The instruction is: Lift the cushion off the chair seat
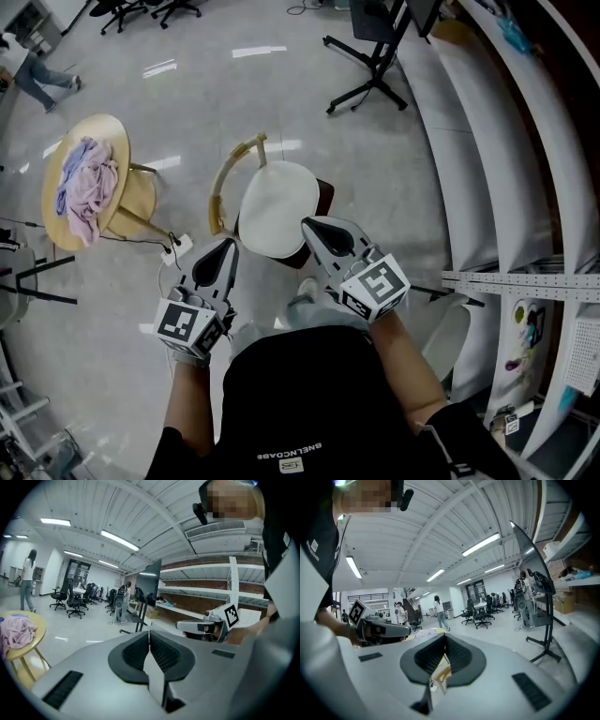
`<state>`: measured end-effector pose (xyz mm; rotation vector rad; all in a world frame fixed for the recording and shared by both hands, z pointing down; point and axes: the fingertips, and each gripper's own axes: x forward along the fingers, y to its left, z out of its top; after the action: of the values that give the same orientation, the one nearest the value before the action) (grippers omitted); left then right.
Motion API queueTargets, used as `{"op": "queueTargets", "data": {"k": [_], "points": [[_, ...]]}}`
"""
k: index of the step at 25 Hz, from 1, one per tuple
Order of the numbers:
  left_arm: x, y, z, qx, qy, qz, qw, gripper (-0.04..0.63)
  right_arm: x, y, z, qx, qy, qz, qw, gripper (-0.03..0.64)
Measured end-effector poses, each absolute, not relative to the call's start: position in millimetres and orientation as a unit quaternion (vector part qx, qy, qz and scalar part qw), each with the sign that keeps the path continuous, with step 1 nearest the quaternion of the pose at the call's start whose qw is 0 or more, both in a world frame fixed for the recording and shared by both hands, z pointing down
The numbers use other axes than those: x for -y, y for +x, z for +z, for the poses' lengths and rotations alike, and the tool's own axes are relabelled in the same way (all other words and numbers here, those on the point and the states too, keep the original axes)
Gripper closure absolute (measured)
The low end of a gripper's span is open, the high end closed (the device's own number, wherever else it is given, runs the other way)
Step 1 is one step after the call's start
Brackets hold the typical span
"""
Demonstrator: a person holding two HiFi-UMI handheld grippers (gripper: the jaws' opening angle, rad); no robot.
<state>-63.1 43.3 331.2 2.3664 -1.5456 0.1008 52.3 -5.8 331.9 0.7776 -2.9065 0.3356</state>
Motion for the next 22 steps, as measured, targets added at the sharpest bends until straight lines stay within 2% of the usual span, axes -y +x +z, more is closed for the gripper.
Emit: {"op": "queueTargets", "data": {"k": [12,22], "points": [[-18.3,-41.4,371.5,0.558,0.803,0.081,0.194,0.581,59.3,86.5,346.3,0.956,0.250,0.141,0.056,0.607],[-12.6,-68.4,412.1,0.563,0.784,0.084,0.245,0.558,70.0,68.5,366.2,0.952,0.247,0.154,0.092,0.607]]}}
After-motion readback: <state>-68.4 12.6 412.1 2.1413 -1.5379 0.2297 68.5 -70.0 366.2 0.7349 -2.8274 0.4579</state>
